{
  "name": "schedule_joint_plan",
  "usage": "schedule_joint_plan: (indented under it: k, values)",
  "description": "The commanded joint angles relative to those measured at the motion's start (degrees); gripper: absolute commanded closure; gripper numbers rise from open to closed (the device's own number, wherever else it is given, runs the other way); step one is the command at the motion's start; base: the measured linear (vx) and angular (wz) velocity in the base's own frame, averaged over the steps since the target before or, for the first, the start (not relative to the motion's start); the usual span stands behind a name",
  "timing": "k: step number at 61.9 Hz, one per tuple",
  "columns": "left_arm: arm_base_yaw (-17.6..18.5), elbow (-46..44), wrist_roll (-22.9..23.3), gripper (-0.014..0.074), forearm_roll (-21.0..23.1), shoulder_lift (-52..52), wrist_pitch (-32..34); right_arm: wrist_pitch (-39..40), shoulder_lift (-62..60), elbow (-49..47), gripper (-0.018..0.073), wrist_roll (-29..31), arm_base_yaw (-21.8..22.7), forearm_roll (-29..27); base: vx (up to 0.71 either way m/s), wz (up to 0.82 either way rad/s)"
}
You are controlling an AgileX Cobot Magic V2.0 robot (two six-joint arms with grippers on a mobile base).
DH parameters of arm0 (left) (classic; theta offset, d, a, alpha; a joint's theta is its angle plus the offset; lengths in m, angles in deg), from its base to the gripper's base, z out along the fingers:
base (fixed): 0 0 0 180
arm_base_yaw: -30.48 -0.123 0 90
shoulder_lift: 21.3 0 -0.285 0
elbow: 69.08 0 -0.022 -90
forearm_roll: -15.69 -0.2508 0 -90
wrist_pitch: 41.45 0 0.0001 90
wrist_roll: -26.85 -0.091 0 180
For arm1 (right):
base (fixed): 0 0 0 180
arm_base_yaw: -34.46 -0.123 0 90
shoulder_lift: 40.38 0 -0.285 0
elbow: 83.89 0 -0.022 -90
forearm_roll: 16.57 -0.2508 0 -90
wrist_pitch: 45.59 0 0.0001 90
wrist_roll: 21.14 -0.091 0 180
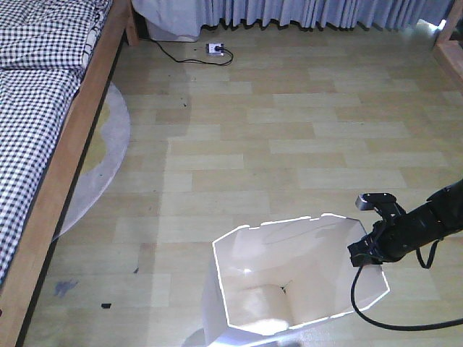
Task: Move trash bin to bedside with robot
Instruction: 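Drive forward along the bed carrying the bin in the right gripper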
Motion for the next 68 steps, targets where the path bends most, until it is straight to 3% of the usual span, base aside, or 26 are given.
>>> schedule_joint_plan:
  k: [1, 68]
  values:
    - [0.0, 0.7, 0.3, 0.0602, 0.2, -0.8, 4.0, -10.1, -4.1, -0.6, 0.0564, 0.0, 0.3, -2.9, 0.25, -0.05]
    - [0.0, 0.7, 0.3, 0.0602, 0.2, -0.8, 4.0, -10.0, -4.1, -0.6, 0.0564, 0.0, 0.3, -2.9, 0.26, -0.01]
